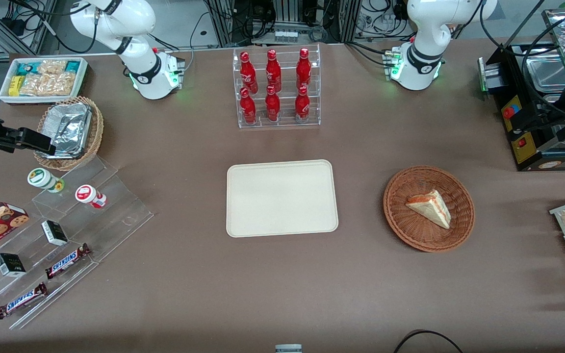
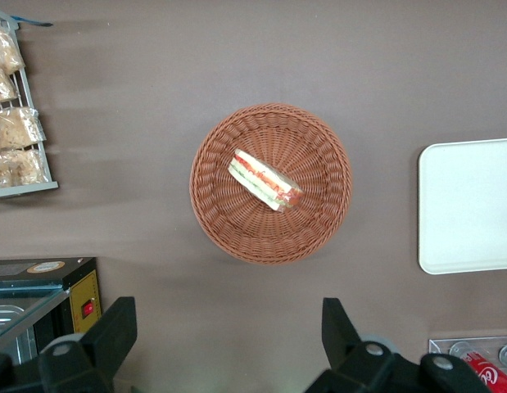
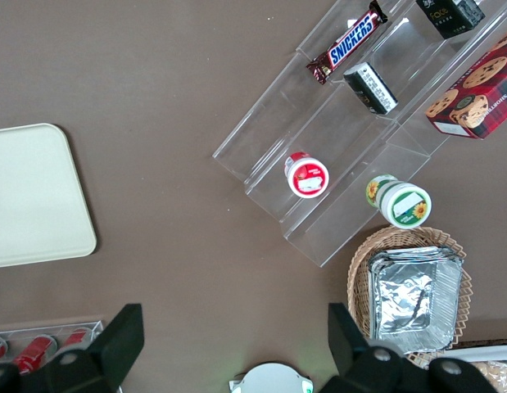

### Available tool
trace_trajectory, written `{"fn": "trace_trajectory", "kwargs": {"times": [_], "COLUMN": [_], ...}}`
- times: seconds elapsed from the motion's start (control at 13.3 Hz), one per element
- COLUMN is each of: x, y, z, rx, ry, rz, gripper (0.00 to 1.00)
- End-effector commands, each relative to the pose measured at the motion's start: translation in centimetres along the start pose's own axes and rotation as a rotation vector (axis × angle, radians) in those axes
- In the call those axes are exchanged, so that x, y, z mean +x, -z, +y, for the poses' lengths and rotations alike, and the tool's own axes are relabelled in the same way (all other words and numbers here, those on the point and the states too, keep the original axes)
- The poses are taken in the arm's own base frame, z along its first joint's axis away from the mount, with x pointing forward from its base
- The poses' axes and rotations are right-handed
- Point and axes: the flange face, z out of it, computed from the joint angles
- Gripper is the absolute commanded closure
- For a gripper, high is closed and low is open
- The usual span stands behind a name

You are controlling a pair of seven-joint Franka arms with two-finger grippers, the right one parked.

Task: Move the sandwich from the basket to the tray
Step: 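Move the left gripper over the wicker basket toward the sandwich, then lower the open left gripper around the wrapped sandwich and close it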

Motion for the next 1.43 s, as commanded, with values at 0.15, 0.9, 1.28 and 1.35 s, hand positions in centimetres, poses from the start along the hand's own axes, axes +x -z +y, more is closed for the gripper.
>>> {"fn": "trace_trajectory", "kwargs": {"times": [0.15, 0.9, 1.28, 1.35], "x": [0.9, 4.3, 1.7, 0.8], "y": [-2.1, -19.0, -26.2, -27.8], "z": [0.7, 2.6, 3.5, 3.7], "rx": [0.023, 0.029, 0.004, -0.010], "ry": [0.043, 0.424, 0.614, 0.627], "rz": [-0.038, 0.006, 0.060, 0.088], "gripper": [0.00, 0.00, 0.00, 0.00]}}
